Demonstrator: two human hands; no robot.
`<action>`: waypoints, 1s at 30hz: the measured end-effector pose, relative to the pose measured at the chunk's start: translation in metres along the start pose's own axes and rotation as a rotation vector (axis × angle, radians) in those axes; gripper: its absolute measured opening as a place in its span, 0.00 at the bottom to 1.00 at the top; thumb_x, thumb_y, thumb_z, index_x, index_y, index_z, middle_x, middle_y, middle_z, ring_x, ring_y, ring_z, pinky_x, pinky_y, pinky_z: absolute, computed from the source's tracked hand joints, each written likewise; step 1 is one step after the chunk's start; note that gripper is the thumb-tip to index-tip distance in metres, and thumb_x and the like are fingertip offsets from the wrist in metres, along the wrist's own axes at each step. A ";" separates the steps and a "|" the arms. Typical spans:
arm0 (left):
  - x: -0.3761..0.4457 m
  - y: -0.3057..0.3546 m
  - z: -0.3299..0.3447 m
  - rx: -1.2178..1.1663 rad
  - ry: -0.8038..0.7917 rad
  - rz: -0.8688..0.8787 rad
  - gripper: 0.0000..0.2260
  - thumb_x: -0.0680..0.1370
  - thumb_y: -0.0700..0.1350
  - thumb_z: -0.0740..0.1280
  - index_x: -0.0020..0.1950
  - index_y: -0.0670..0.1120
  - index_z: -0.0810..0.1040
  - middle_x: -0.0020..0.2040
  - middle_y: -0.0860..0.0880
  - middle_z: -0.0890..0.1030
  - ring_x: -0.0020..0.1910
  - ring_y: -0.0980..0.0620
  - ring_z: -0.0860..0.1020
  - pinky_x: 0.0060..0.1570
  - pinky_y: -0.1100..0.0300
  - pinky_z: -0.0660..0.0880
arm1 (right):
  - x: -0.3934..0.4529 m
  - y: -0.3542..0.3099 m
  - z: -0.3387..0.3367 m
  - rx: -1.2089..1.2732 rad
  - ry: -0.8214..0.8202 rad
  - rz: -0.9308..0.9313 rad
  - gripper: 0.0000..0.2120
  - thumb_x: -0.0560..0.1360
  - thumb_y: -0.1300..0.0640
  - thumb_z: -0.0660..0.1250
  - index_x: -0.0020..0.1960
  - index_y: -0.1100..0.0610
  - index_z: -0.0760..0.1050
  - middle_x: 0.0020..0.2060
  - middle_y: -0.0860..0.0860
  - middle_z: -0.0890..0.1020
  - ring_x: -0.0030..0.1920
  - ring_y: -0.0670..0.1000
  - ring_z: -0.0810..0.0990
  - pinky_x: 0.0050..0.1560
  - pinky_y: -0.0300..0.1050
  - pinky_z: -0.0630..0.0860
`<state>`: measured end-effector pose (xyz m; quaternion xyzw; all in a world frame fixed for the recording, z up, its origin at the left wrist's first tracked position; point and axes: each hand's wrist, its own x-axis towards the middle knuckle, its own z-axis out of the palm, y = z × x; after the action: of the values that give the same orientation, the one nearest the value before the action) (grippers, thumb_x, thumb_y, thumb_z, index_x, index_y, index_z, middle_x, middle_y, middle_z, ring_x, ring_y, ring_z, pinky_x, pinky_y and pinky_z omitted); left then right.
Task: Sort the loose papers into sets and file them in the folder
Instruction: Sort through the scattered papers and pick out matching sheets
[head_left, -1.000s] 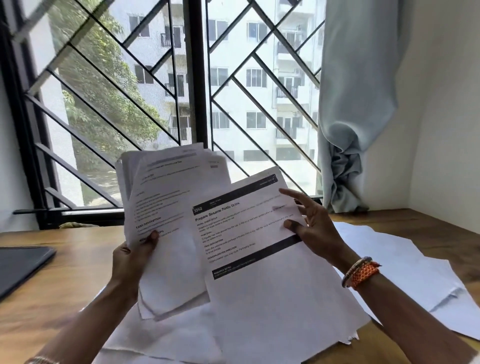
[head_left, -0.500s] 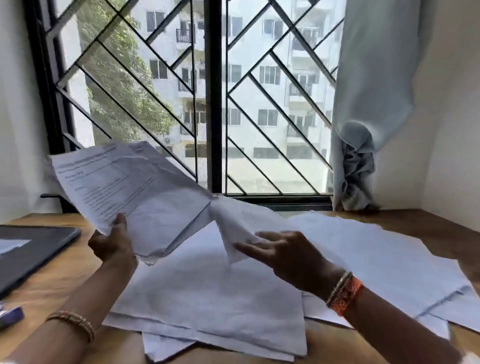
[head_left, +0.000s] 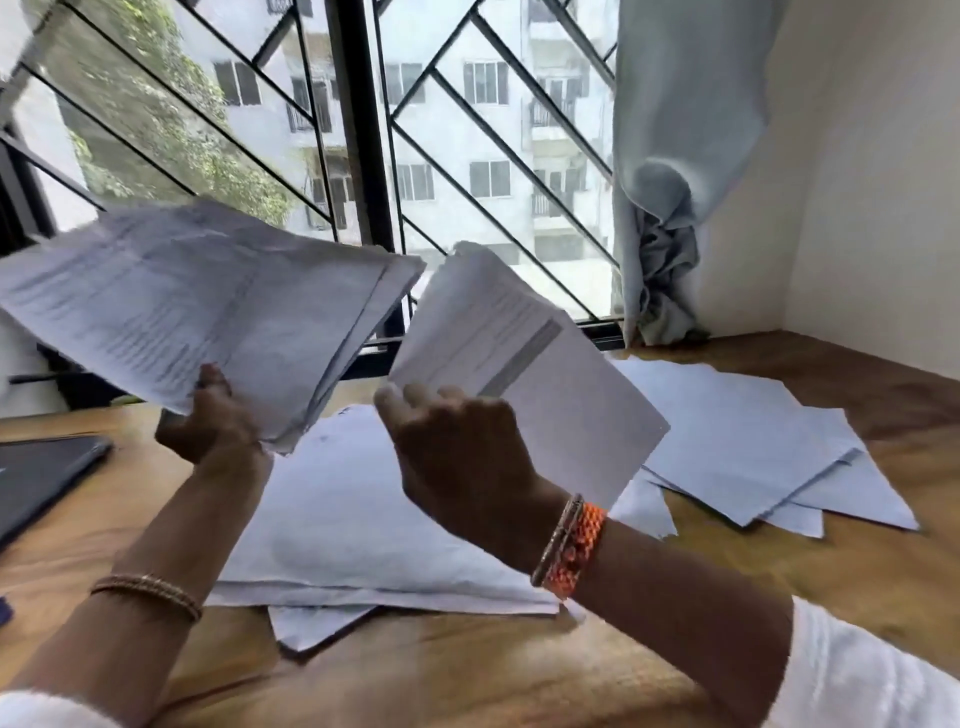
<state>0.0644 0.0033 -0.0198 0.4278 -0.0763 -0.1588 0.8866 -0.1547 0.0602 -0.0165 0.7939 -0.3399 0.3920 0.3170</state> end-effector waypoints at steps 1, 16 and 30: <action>0.000 0.002 -0.002 -0.022 -0.014 0.001 0.13 0.74 0.44 0.71 0.56 0.40 0.78 0.51 0.49 0.80 0.42 0.54 0.77 0.39 0.62 0.75 | 0.006 0.009 -0.003 0.039 0.037 0.086 0.11 0.60 0.60 0.68 0.41 0.52 0.77 0.32 0.48 0.78 0.27 0.51 0.77 0.27 0.38 0.54; -0.033 -0.024 -0.012 0.283 -0.371 -0.199 0.19 0.77 0.38 0.67 0.66 0.34 0.70 0.64 0.39 0.75 0.52 0.49 0.74 0.51 0.59 0.69 | 0.007 0.053 0.009 0.726 -0.906 -0.023 0.22 0.77 0.41 0.63 0.48 0.60 0.81 0.41 0.52 0.84 0.41 0.49 0.81 0.45 0.45 0.77; -0.026 -0.039 -0.023 0.808 -0.712 -0.140 0.09 0.74 0.36 0.71 0.53 0.38 0.78 0.37 0.46 0.79 0.33 0.49 0.76 0.23 0.69 0.73 | -0.038 0.201 0.069 0.099 -1.005 0.574 0.12 0.74 0.57 0.63 0.56 0.60 0.73 0.59 0.58 0.76 0.57 0.57 0.76 0.51 0.44 0.73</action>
<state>0.0379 0.0065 -0.0643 0.6583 -0.3982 -0.3105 0.5583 -0.3031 -0.0960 -0.0349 0.7726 -0.6315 0.0527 -0.0397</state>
